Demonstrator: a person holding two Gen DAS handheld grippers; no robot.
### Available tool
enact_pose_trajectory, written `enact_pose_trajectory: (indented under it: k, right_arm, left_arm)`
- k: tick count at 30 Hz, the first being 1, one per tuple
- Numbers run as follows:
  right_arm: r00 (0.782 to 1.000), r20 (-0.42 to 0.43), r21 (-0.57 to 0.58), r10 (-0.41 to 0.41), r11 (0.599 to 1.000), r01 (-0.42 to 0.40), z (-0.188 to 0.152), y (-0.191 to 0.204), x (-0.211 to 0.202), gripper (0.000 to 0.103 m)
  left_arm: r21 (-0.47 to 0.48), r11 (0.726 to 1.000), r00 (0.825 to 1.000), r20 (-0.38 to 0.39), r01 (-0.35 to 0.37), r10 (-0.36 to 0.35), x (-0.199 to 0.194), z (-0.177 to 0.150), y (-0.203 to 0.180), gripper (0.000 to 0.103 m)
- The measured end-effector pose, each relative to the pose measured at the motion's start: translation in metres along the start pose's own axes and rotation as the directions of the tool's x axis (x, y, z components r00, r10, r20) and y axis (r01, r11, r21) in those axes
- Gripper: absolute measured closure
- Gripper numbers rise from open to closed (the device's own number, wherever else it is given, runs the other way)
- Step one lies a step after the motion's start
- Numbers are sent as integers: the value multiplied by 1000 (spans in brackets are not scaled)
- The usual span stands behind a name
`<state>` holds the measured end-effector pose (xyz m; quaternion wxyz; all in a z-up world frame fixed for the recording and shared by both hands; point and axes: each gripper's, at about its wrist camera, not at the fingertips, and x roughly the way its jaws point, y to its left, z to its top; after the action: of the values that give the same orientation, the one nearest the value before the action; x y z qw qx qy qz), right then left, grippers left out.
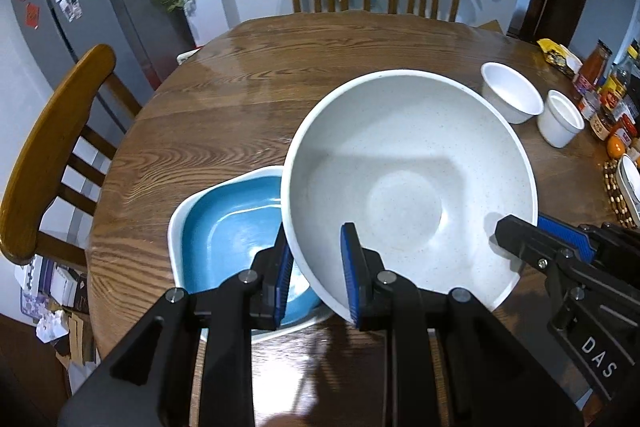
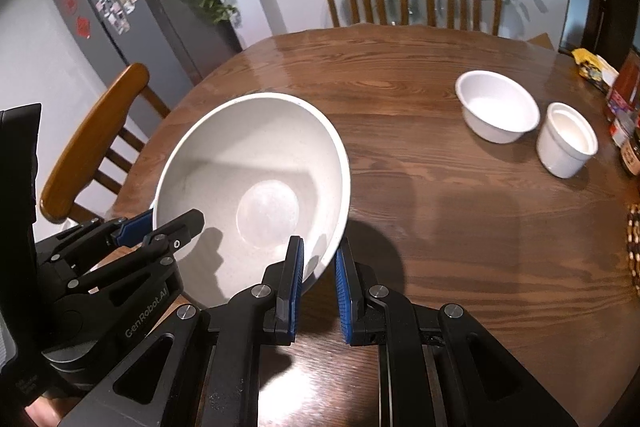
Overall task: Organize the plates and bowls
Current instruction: 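Lower the large white bowl onto the table beside the plate stack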
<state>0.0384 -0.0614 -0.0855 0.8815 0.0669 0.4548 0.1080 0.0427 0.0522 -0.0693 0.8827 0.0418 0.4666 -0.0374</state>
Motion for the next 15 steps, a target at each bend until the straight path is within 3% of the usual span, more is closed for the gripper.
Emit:
enact_pose_trajectory:
  k: [15]
  right_arm:
    - [998, -53, -50, 38, 998, -41, 4, 44, 30, 86]
  left_arm:
    - [-50, 998, 998, -42, -43, 40, 13, -8, 54, 82]
